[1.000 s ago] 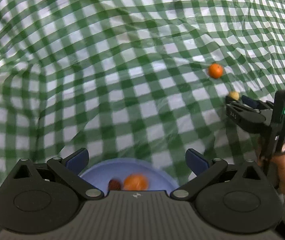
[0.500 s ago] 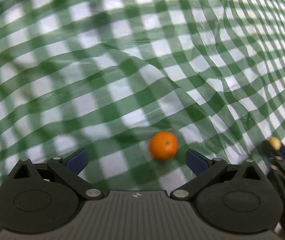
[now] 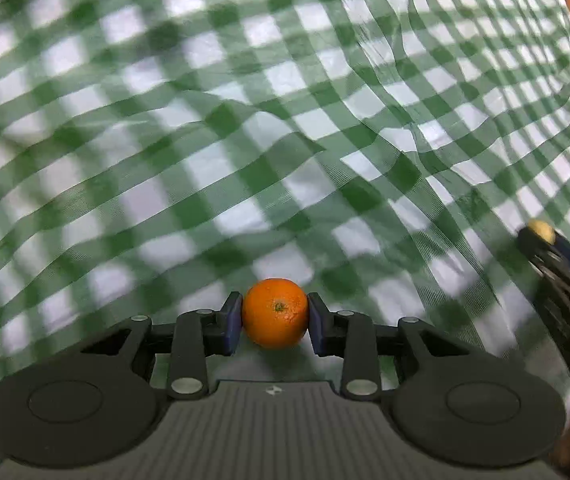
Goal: Organize fruits
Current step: 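Carry the mandarin and yellow fruit toward the blue plate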
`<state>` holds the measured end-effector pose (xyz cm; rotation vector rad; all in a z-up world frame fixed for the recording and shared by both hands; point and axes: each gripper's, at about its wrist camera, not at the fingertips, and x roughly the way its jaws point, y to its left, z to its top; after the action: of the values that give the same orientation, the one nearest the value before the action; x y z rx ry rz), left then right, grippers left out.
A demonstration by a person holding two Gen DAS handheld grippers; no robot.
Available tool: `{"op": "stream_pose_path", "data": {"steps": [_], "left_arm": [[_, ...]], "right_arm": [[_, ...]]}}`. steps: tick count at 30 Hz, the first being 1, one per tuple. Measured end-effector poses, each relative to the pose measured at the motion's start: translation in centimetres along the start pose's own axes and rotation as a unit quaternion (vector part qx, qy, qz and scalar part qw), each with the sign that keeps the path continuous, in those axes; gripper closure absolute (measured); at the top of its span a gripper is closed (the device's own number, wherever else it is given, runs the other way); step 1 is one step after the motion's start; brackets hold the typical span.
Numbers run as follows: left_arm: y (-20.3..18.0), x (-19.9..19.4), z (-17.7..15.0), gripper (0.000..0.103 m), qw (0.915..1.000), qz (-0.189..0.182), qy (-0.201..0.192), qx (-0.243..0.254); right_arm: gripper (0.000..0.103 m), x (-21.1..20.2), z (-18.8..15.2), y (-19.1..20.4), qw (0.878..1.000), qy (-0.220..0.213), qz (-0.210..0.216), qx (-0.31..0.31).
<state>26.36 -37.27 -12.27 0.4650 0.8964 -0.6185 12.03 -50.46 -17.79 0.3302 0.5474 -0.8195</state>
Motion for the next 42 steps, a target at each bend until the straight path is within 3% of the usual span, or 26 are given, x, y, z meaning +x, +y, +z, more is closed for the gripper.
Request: {"op": "stream_pose_path", "data": {"steps": [4, 8, 14, 19, 29, 36, 42], "left_arm": [[2.7, -7.4, -4.3, 0.066, 0.9994, 0.026, -0.005, -0.024], [5.8, -14.1, -9.9, 0.066, 0.9969, 0.064, 0.013, -0.043], [9.4, -21.5, -17.8, 0.066, 0.9904, 0.081, 0.045, -0.103], [10.4, -26.6, -22.4, 0.066, 0.9859, 0.085, 0.04, -0.138], [11.6, -33.3, -29.6, 0.066, 0.978, 0.086, 0.014, -0.19], [12.0, -35.5, -32.3, 0.066, 0.9734, 0.091, -0.011, -0.21], [12.1, -36.3, -33.0, 0.066, 0.9715, 0.091, -0.025, -0.217]], "right_arm": [[0.076, -1.5, 0.1, 0.5, 1.0, -0.004, -0.011, -0.014], [0.076, -6.0, 1.8, 0.7, 0.999, -0.027, 0.008, -0.028], [0.076, -17.1, 2.0, 0.4, 0.991, -0.025, 0.104, -0.086], [0.076, -25.0, 1.2, 1.4, 0.978, 0.008, 0.182, -0.104], [0.075, -36.8, -1.5, 6.1, 0.937, 0.031, 0.306, -0.168], [0.075, -40.5, -3.0, 7.9, 0.919, 0.04, 0.337, -0.203], [0.075, -41.7, -3.9, 8.5, 0.91, 0.044, 0.344, -0.226]]}}
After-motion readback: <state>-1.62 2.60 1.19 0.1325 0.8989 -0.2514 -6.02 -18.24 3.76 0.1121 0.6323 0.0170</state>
